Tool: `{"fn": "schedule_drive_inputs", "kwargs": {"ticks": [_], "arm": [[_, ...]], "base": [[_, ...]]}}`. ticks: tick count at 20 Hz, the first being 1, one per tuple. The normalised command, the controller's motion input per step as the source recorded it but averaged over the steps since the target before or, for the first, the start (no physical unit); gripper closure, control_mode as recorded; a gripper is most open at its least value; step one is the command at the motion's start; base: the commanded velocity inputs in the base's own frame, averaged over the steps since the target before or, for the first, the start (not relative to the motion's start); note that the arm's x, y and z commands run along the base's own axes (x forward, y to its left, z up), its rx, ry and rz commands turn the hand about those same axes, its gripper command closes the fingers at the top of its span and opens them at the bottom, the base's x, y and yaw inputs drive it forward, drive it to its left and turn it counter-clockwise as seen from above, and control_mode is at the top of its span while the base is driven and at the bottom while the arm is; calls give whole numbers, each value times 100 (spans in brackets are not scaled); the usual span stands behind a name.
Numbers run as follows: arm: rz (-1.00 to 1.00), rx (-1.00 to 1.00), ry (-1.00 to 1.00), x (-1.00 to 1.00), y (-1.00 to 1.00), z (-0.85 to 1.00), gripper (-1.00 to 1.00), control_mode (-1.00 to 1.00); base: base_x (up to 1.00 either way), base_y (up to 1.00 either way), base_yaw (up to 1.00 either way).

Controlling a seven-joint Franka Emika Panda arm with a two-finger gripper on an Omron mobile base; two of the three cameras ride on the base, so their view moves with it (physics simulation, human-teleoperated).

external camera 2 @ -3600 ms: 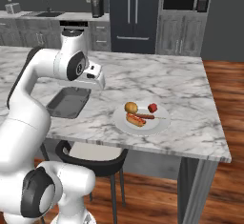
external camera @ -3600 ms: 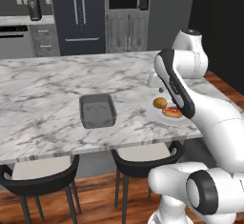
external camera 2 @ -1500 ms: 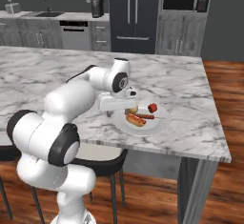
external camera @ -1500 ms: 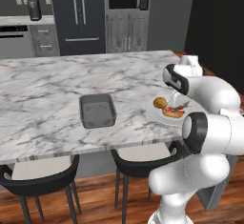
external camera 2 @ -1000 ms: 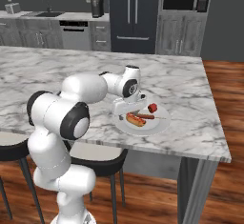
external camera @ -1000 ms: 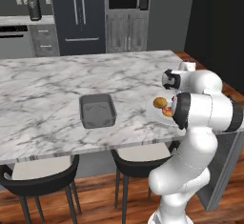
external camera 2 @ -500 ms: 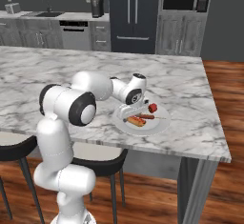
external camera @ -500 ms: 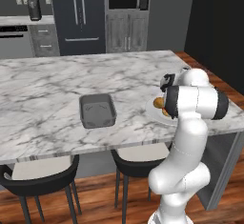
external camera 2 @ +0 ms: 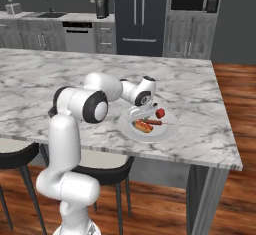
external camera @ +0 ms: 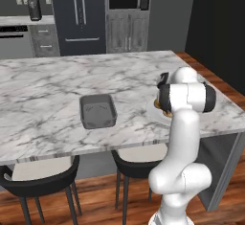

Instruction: Place one cooked food and one vegetable from the large plate to each tupperware container.

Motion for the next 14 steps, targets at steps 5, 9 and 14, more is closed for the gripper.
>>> {"fn": "schedule_drive_inputs", "kwargs": {"ticks": [5,9,14], "arm": [[3,1,0,18,-19,-47,-100,-100],[1,0,-1,-6,-12,-38,-100,-100],[0,1,-14,-60,-2,-7,-100,-100]], "base": [[0,0,0],[0,0,0],[0,0,0]]}}
